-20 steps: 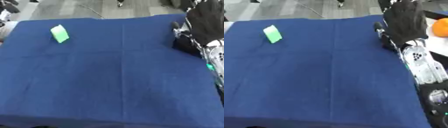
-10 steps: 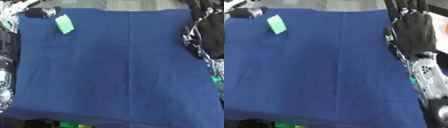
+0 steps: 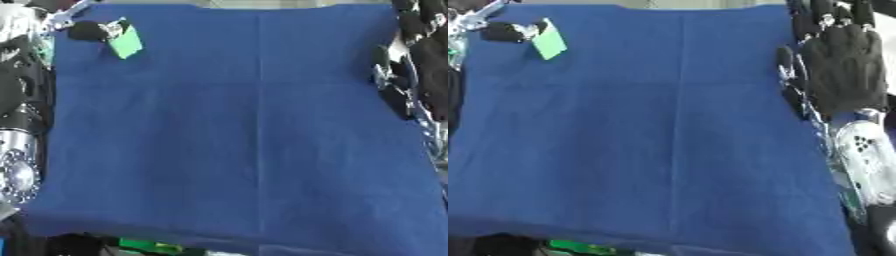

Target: Pick up the objects with one hand, pass them to the other hand, and then place them into the box on the other side of the table.

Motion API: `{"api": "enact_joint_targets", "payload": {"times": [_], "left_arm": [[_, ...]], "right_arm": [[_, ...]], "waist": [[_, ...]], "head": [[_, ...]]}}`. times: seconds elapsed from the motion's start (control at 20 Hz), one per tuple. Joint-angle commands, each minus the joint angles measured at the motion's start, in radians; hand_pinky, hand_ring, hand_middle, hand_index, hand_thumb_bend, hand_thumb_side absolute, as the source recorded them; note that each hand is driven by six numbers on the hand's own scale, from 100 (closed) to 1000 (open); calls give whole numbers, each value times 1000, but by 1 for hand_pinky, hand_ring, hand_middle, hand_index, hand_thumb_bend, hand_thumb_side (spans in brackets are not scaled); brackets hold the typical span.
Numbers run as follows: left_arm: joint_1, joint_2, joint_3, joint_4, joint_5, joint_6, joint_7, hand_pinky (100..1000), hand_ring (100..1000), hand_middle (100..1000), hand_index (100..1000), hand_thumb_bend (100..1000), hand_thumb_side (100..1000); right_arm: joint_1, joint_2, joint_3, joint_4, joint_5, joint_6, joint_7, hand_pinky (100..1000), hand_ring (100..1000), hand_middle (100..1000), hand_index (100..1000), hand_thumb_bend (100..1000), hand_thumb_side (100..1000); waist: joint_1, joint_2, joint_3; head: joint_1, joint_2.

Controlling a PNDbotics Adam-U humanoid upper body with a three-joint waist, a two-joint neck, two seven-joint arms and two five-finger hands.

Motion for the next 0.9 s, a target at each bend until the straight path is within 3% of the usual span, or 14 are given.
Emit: {"api": "enact_joint_targets", "payload": {"times": [0.05, 0.2, 0.45, 0.6, 0.75, 0.9], "left_arm": [[-23, 49, -22, 44, -14, 59, 92, 808, 812, 847, 935, 300, 686], [-20, 63, -61, 115, 5, 104, 177, 802, 805, 838, 934, 304, 717], [-22, 92, -157, 258, 82, 178, 364, 795, 801, 833, 934, 288, 678], [-28, 113, -260, 398, 160, 201, 503, 797, 804, 836, 935, 279, 700], [-40, 129, -415, 578, 278, 198, 696, 796, 803, 835, 935, 298, 701], [-33, 132, -502, 624, 389, 193, 812, 793, 802, 827, 930, 306, 667]], "right_arm": [[-15, 0, -10, -12, -15, 6, -14, 935, 620, 916, 968, 100, 100], [-13, 1, -13, -12, -22, 12, -22, 932, 625, 913, 971, 100, 100], [-11, 4, -16, -10, -31, 20, -32, 929, 631, 909, 974, 100, 100], [-12, 4, -15, -9, -35, 21, -35, 927, 634, 904, 972, 100, 100], [-12, 5, -14, -8, -41, 21, -38, 925, 638, 901, 971, 100, 100], [-11, 5, -15, -7, -45, 22, -41, 924, 641, 898, 969, 100, 100]], "waist": [[-1, -14, -4], [0, -7, -12], [3, 1, -21], [7, 4, -25], [10, 7, -32], [10, 8, -35]], "head": [[12, -2], [22, -2], [36, -2], [43, -2], [54, -2], [61, -2]]}}
